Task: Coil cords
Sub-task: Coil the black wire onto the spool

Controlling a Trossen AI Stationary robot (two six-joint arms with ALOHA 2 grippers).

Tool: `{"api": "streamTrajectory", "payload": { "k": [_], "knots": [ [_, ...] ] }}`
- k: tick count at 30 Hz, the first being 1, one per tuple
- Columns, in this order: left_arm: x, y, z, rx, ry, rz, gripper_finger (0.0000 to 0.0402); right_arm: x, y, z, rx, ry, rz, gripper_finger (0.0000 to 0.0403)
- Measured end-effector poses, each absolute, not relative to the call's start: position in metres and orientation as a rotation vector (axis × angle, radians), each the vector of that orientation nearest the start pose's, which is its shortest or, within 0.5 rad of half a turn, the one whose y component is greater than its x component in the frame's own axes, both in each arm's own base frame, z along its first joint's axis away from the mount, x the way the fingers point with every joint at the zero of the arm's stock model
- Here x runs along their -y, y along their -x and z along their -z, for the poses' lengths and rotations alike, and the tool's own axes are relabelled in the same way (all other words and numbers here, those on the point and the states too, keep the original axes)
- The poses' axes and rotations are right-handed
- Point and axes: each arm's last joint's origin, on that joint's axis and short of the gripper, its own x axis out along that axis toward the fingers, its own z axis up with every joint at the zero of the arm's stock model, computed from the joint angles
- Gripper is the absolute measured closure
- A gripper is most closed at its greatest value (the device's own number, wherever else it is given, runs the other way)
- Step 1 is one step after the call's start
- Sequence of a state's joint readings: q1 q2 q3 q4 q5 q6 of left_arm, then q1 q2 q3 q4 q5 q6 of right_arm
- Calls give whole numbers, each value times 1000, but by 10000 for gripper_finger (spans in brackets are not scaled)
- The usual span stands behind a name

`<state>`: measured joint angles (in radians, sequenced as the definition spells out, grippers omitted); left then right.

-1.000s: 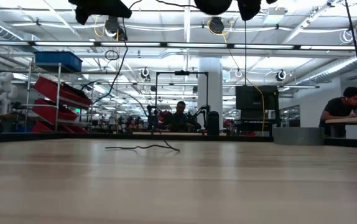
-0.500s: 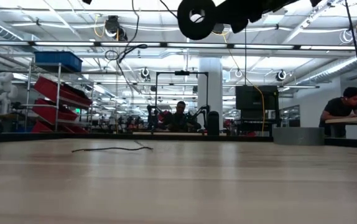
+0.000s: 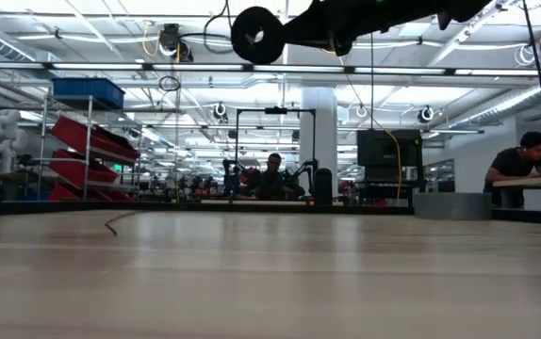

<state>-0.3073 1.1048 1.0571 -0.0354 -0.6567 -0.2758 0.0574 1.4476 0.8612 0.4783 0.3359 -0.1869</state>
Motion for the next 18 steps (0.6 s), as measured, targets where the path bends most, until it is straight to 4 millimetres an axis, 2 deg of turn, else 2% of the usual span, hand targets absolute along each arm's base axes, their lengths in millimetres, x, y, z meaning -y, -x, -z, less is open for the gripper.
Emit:
{"api": "streamTrajectory", "payload": {
  "k": [7,13,18],
  "knots": [
    [61,-250,-388,-14,229,-359,400,-4,-326,-268,-78,232,370,403],
    [66,-281,-375,22,215,-363,400,2,-327,-272,-36,239,388,403],
    [64,-305,-356,-19,198,-344,400,5,-327,-274,-19,239,395,403]
  ]
}}
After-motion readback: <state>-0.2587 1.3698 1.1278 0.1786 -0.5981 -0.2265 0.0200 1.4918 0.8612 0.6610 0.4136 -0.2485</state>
